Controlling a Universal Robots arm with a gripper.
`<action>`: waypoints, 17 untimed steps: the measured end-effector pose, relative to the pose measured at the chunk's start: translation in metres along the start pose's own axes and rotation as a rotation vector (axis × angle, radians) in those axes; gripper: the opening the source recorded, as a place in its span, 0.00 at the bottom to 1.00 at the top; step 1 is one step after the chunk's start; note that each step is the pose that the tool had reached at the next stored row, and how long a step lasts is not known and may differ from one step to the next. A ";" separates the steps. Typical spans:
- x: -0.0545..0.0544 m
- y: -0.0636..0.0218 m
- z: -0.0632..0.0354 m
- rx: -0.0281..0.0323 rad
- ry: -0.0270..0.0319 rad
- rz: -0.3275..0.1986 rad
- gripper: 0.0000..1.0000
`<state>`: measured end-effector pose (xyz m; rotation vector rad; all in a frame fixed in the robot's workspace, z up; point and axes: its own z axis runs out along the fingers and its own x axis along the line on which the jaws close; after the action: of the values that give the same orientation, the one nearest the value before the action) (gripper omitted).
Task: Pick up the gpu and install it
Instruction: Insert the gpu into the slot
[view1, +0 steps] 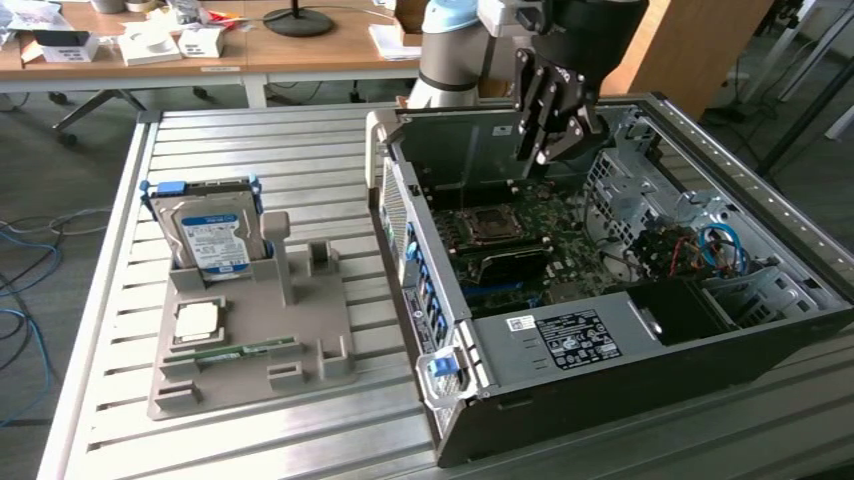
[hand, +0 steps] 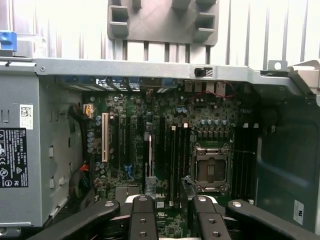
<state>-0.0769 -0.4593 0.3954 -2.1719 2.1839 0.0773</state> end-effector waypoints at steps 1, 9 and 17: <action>0.000 -0.0001 0.0018 0.0000 0.0000 0.000 0.34; 0.002 -0.0001 0.0163 -0.0013 0.0000 0.001 0.34; 0.003 0.0000 0.0308 -0.0014 0.0000 0.001 0.34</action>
<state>-0.0767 -0.4597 0.3645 -2.1710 2.1861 0.0789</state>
